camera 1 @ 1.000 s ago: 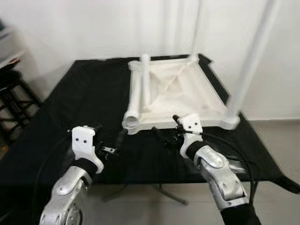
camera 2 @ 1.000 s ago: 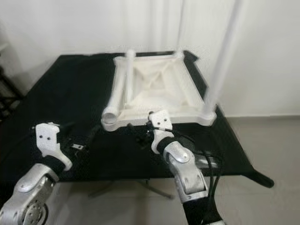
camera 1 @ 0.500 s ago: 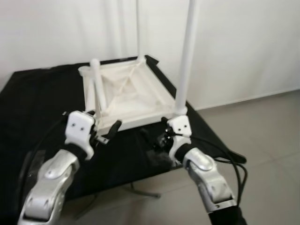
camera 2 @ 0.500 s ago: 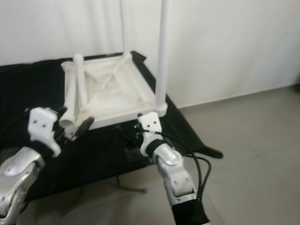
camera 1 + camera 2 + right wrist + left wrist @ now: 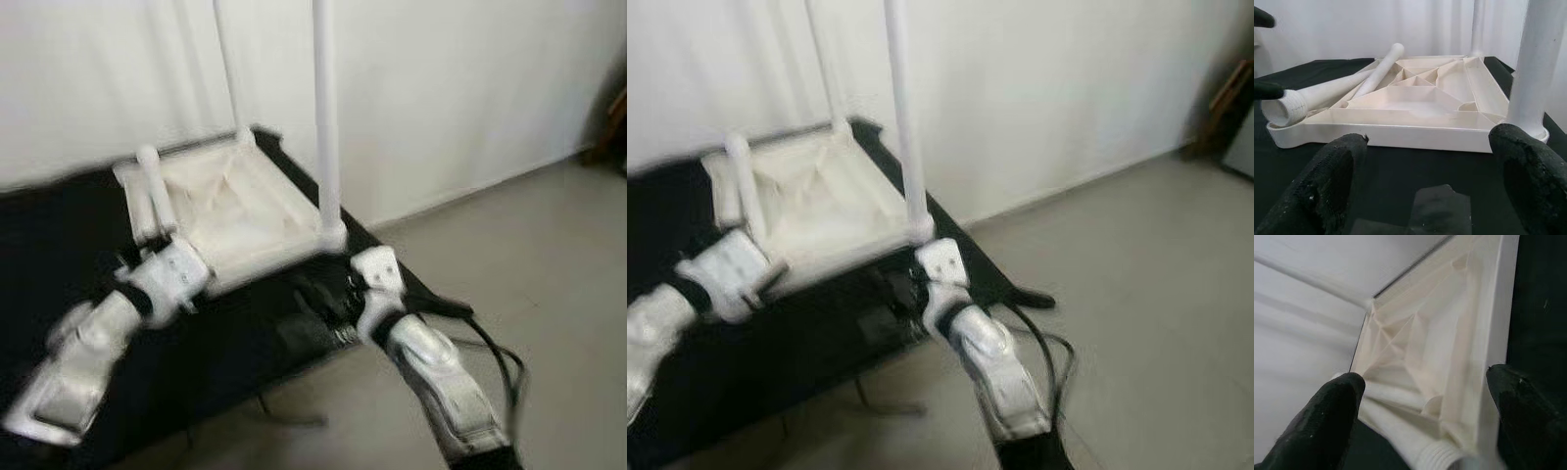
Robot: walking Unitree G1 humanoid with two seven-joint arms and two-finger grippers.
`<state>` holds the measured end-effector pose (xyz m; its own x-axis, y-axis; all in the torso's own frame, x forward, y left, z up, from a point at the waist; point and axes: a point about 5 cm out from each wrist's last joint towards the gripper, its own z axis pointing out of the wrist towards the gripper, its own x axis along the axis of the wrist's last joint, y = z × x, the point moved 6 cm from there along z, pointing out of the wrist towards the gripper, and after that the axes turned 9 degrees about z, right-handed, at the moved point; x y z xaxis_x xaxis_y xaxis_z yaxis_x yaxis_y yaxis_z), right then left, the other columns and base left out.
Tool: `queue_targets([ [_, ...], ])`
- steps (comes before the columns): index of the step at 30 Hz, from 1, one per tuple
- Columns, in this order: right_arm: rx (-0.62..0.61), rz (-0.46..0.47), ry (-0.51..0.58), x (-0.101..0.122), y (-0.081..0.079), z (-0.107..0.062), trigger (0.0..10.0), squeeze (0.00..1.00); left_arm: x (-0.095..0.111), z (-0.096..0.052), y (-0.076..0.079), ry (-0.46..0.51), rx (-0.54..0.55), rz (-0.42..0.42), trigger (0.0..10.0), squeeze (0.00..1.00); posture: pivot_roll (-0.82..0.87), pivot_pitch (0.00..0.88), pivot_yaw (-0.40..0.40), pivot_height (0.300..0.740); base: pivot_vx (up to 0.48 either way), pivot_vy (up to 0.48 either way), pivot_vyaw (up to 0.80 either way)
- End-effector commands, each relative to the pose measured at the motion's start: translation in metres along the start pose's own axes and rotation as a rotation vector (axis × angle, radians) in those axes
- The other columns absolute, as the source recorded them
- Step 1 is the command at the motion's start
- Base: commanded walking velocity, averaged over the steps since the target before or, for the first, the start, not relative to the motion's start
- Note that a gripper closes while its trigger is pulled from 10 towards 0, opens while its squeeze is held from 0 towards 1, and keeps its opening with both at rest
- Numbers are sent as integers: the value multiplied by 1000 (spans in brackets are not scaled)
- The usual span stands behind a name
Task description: Building children table
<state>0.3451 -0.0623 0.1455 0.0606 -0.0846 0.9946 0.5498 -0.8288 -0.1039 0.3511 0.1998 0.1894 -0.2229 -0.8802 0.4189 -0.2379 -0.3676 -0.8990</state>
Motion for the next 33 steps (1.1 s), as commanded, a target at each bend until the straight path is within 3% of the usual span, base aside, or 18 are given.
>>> queue_targets([
  [1,12,22,-5,-2,-4,-2,10000,0,-16,-3,-10,-57,-23,86,10000,1000,-95,54,72,740,0,0,0],
  [3,16,27,-4,-1,-5,-4,10000,0,-22,-4,-15,-79,-27,120,10000,1000,-97,64,75,740,0,0,0],
  [4,18,33,-2,-1,-6,-7,10000,0,-26,-6,-18,-93,-54,147,10000,145,-101,73,78,740,0,0,0],
  [5,18,33,-2,-1,-6,-7,10000,0,-26,-6,-18,-93,-54,147,10000,145,-101,73,78,740,0,0,0],
  [6,20,38,0,0,-6,-9,10000,0,-29,-8,-19,-101,-76,171,10000,0,-102,75,79,740,0,0,0],
  [11,31,51,-8,0,-9,-16,10000,0,-52,-13,-15,-183,-180,227,10000,0,-103,104,94,740,0,0,0],
  [17,38,52,-15,1,-13,-23,10000,0,-56,-11,-3,-189,-238,207,10000,0,-112,141,102,740,0,0,0],
  [25,43,59,-22,1,-17,-26,10000,0,-55,-6,0,-184,-260,214,10000,0,-113,164,104,740,0,0,0],
  [26,44,65,-25,2,-18,-26,10000,0,-64,-3,-2,-220,-251,261,10000,0,-113,166,108,740,0,0,0],
  [30,44,65,-25,2,-18,-26,10000,0,-64,-3,-2,-220,-251,261,10000,0,-113,166,108,740,0,0,0],
  [33,43,69,-27,3,-19,-25,10000,0,-76,-1,-4,-269,-239,302,10000,0,-112,165,108,740,0,0,0],
])
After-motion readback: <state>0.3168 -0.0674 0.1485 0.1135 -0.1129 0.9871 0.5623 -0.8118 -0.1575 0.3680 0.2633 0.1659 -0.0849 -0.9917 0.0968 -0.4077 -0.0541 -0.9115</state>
